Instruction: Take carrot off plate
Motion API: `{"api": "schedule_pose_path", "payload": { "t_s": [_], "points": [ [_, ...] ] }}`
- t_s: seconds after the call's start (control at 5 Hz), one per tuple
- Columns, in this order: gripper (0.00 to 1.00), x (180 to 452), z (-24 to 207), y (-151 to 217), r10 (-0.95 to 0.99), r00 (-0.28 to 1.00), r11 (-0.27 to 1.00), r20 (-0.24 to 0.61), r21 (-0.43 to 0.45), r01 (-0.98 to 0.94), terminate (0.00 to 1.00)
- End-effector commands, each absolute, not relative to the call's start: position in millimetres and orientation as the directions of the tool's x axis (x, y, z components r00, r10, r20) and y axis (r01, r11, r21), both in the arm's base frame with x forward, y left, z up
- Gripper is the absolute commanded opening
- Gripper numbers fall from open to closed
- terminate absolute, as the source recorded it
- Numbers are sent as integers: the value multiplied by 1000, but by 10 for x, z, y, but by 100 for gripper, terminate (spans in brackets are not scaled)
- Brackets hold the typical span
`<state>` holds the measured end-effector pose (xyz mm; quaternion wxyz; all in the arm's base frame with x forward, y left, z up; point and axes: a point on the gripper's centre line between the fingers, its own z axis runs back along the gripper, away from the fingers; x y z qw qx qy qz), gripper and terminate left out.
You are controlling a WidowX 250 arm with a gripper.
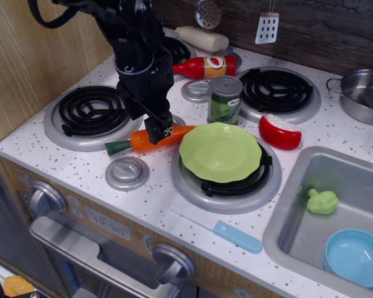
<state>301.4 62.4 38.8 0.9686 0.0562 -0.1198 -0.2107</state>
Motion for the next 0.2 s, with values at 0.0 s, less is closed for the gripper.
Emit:
{"api": "schedule_pose_path", "payload": {
  "t_s": [0.0],
  "points": [
    [100, 3058, 484, 635, -440, 867, 896, 234, 184, 405, 100]
  ]
}}
